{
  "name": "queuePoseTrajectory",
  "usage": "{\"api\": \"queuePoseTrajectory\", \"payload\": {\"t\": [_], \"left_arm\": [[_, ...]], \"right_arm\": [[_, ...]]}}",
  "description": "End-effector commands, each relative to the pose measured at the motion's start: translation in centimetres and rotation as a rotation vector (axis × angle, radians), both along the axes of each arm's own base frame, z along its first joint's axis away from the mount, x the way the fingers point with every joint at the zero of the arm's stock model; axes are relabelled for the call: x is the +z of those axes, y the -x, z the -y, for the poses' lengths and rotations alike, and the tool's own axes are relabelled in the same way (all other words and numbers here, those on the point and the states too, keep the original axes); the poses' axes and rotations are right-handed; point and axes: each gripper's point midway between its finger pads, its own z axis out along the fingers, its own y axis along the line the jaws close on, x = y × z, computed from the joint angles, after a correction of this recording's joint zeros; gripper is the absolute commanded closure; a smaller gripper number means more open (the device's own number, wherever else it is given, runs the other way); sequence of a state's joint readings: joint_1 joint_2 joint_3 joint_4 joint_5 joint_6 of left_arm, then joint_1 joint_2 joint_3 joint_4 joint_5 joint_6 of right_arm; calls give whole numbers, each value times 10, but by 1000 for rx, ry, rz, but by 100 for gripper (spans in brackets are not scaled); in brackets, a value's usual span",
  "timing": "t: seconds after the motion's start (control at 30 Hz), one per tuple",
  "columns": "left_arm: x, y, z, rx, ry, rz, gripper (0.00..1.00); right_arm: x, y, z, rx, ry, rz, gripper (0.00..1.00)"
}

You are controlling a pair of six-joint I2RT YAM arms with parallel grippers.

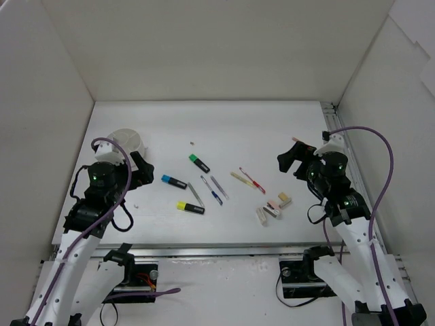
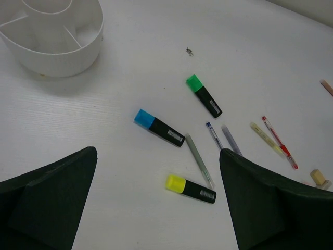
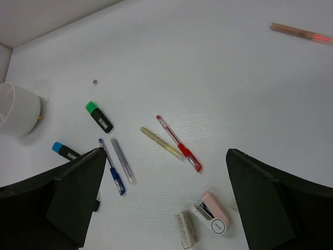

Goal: Sort the stationery into containers
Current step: Pick up the pen from the center of the board.

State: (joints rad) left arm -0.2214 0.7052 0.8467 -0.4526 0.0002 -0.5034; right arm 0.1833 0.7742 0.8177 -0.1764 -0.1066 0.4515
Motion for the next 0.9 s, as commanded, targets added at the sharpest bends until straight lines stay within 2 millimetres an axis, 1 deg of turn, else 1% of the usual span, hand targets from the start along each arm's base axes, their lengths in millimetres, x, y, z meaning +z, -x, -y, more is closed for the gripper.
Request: {"api": "queuePoseTrajectory", "payload": {"t": [0.0,0.07,0.1,0.13,0.17,0.2,0.23,0.27,0.3,0.33,0.4,0.43,0.47,0.5,0.53,0.57,0.6,0.67,0.7,0.73,0.77,0.8,0.83,0.87], "left_arm": [[17,-8,-1,20,8,44,1],[17,-12,1,15,6,40,1],[17,-13,1,10,2,37,1],[13,-15,2,8,-2,24,1],[12,-17,2,8,-3,22,1],[8,-19,2,14,-7,12,1],[7,-20,2,17,-8,6,1],[6,-20,0,25,-11,-5,1],[3,-22,0,31,-10,-19,1],[2,-23,1,44,11,-29,1],[-10,-25,2,72,44,-82,1],[-15,-25,8,86,90,-112,1],[-22,-26,8,110,105,-143,1],[-35,-30,11,125,110,-192,1],[-40,-33,11,145,116,-215,1],[-49,-32,4,216,126,-264,1],[-53,-39,6,246,121,-304,1],[-61,-41,3,322,130,-357,1],[-67,-47,4,336,130,-381,1],[-68,-52,9,333,140,-381,1],[-70,-55,12,360,174,-392,1],[-76,-60,17,366,177,-415,1],[-80,-61,18,377,183,-436,1],[-86,-67,24,391,193,-463,1]], "right_arm": [[12,-13,4,-25,23,63,2],[10,-18,7,-22,62,62,2],[13,-21,8,-21,83,72,2],[4,-26,6,-7,105,44,2],[1,-30,7,-1,124,32,2],[1,-32,-2,56,121,29,2],[-8,-36,-11,102,117,-4,2],[-12,-37,-19,148,110,-17,2],[-8,-38,-28,196,90,-17,2],[-17,-43,-30,203,89,-51,2],[-22,-50,-29,181,84,-72,2],[-28,-52,-29,173,82,-92,2],[-31,-54,-27,155,77,-100,2],[-35,-53,-31,160,74,-109,2],[-36,-53,-31,160,71,-110,2],[-39,-51,-31,154,73,-116,2],[-40,-49,-33,157,74,-115,2],[-37,-45,-28,136,79,-99,2],[-38,-42,-24,117,86,-93,2],[-38,-40,-23,107,90,-90,2],[-41,-38,-17,77,99,-89,2],[-42,-37,-14,63,101,-90,2],[-37,-35,-11,47,100,-70,2],[-40,-34,-5,15,111,-72,2]]}}
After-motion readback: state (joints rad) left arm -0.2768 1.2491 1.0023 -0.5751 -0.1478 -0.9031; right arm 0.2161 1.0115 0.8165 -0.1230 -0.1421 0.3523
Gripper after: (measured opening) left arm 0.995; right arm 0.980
